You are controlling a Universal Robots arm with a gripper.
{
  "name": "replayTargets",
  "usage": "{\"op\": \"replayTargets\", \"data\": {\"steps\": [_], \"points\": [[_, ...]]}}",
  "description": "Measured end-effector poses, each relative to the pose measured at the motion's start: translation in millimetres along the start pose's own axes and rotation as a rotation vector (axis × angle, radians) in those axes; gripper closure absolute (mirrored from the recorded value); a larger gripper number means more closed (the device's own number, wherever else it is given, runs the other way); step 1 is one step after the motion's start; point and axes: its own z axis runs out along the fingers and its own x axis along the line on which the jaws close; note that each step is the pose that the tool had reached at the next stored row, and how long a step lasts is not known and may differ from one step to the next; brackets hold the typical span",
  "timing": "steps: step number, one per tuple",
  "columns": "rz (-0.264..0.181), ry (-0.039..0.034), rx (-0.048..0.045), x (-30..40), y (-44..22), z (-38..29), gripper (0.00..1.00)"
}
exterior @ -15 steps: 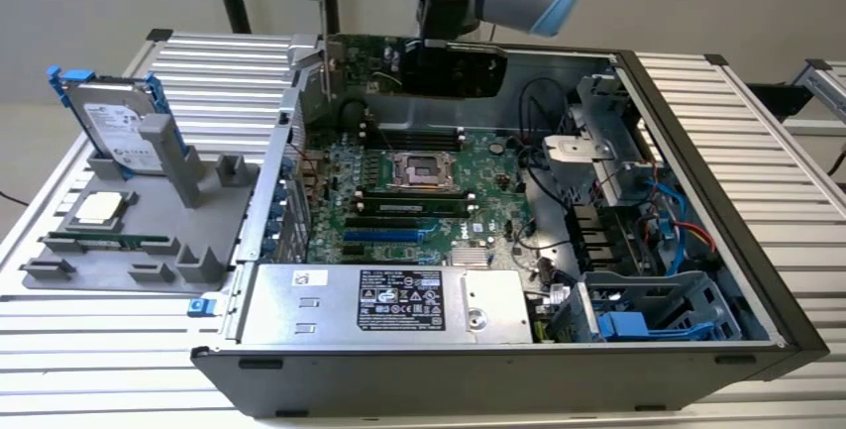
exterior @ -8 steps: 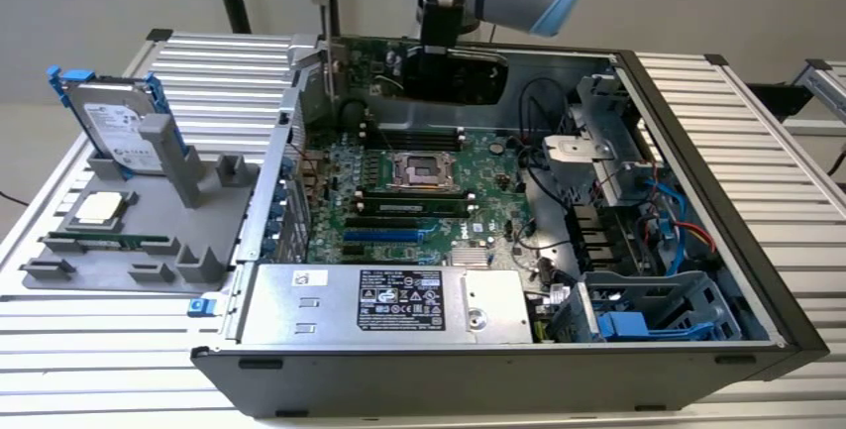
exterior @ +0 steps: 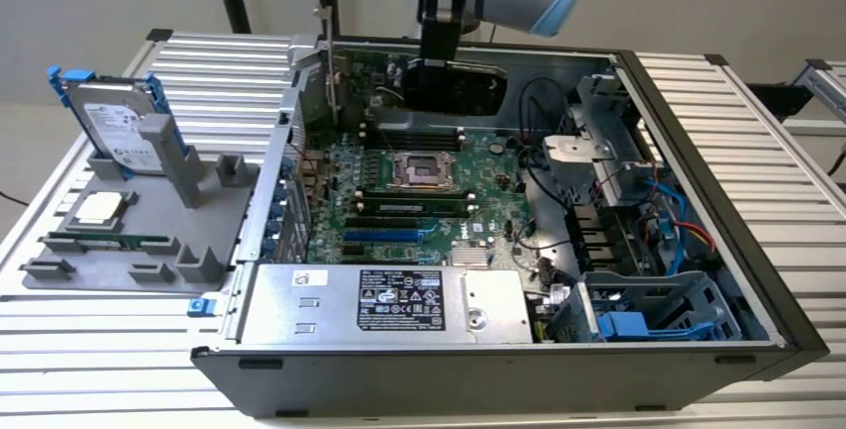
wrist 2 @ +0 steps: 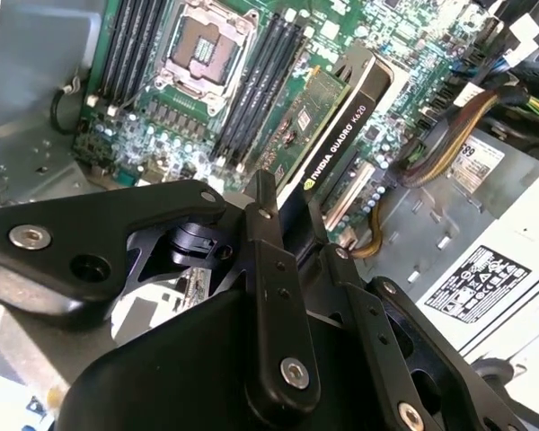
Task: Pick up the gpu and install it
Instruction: 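Insert the gpu into the slot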
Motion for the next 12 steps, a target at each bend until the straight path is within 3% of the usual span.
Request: {"op": "replayTargets", "data": {"steps": [4, 12], "points": [[0.0, 0.0015, 0.0042, 0.3, 0.0, 5.9, 1.0], [-0.001, 0.0002, 0.0262, 0.7, -0.1, 13.7, 1.0]]}}
